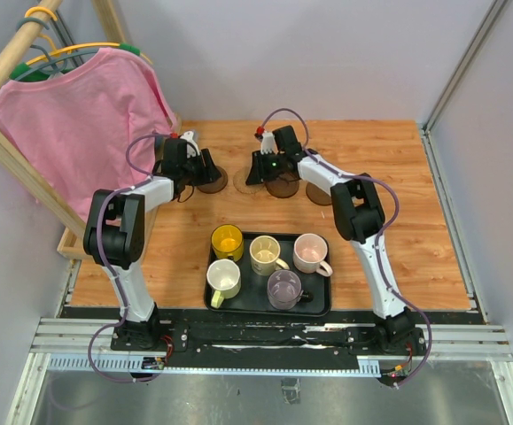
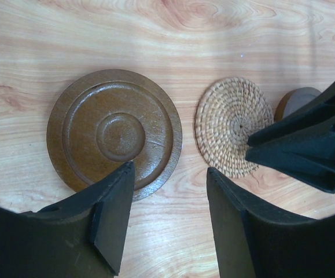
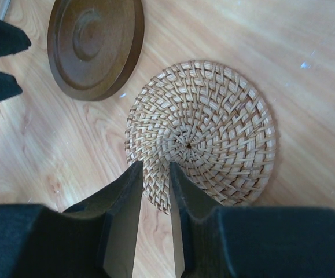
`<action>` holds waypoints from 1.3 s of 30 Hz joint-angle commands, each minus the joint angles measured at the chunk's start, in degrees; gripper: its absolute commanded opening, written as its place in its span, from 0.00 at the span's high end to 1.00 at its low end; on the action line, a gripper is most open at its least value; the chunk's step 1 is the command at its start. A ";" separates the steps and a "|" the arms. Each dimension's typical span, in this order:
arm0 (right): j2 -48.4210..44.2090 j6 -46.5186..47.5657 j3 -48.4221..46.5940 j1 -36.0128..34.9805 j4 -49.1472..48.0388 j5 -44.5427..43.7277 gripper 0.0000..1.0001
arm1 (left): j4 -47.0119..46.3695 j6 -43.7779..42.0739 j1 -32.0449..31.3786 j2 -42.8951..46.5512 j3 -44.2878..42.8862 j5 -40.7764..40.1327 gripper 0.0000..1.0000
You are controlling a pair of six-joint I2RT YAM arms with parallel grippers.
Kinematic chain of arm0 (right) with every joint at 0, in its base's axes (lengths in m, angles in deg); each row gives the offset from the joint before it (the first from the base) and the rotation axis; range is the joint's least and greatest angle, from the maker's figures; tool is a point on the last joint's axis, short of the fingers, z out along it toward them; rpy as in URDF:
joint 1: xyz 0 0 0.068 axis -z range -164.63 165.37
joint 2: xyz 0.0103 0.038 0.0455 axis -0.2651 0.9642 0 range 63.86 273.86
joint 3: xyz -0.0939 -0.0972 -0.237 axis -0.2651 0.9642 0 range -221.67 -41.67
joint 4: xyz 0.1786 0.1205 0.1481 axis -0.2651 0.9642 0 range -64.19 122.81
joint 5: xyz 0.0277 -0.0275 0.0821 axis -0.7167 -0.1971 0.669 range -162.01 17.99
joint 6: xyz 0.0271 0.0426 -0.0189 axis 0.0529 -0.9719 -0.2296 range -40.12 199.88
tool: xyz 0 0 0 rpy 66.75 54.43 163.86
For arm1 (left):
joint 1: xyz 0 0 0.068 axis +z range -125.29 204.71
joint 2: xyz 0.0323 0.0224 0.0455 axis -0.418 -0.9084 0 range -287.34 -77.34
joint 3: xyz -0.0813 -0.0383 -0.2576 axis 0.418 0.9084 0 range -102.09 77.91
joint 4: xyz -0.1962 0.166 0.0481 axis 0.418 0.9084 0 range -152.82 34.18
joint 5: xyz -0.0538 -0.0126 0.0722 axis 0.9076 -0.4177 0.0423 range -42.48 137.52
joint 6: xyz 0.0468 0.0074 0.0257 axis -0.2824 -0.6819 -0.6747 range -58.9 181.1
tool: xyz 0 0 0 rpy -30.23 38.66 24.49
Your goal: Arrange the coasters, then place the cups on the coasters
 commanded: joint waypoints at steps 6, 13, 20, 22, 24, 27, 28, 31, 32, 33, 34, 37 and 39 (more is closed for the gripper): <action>-0.10 0.80 3.63 -1.68 4.89 -0.35 0.74 | -0.41 0.18 0.27 1.15 0.67 0.04 0.42; 1.75 1.14 0.41 -2.13 6.51 0.18 0.74 | -0.05 -0.30 0.28 1.12 0.85 -0.25 0.42; 4.18 1.51 -3.90 -2.22 8.72 0.49 0.74 | 0.23 -0.35 0.27 0.59 0.55 -0.19 0.42; 4.76 1.51 -4.94 -2.22 9.23 0.60 0.74 | 0.21 -0.42 0.27 0.46 0.52 -0.24 0.41; 5.01 1.59 -5.54 -2.22 9.42 0.56 0.74 | 0.26 -0.44 0.28 0.37 0.47 -0.20 0.41; 4.74 1.79 -5.36 -2.22 9.33 0.28 0.74 | 0.30 -0.52 0.27 0.22 0.44 -0.16 0.41; 4.45 1.96 -5.18 -2.21 9.18 0.22 0.74 | 0.30 -0.61 0.27 0.21 0.34 -0.16 0.42; 2.75 2.63 -4.74 -2.15 8.61 -0.09 0.74 | 0.37 -0.77 0.34 0.15 0.26 -0.16 0.41; 2.19 2.86 -4.90 -2.19 8.57 -0.23 0.74 | 0.40 -0.78 0.29 0.18 0.19 -0.18 0.41; 1.62 3.33 -5.22 -2.15 8.61 -0.33 0.74 | 0.39 -0.86 0.32 0.23 0.13 -0.16 0.41; 1.11 3.68 -5.85 -2.10 8.53 -0.38 0.73 | 0.39 -0.88 0.29 0.26 0.04 -0.16 0.41; -0.47 4.32 -7.84 -1.79 8.63 -0.44 0.72 | 0.52 -0.92 0.32 0.62 -0.34 -0.16 0.41; -1.73 4.86 -9.03 -1.62 8.62 -0.41 0.72 | 0.80 -1.01 0.27 0.75 -0.74 -0.14 0.41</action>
